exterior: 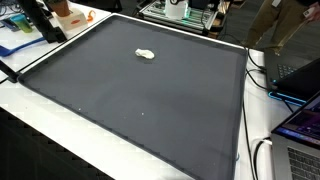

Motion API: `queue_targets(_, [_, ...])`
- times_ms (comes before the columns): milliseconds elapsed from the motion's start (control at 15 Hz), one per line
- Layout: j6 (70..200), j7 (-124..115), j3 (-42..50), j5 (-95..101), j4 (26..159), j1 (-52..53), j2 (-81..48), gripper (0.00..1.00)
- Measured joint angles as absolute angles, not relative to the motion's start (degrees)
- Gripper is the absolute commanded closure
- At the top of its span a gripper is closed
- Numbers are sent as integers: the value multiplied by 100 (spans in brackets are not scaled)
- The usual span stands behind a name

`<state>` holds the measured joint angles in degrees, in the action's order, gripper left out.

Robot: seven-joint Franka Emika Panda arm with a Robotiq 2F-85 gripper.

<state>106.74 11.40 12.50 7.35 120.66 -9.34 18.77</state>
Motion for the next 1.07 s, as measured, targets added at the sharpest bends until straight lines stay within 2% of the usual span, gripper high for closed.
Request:
queue_targets(467, [11114,564,835,733,12708,-862,1965,0])
queue_targets(867, [12794,-625,223,671,14317,-637,2424,0])
queue_targets(1067, [13089,-801,169,654,14656,-612,2610,0])
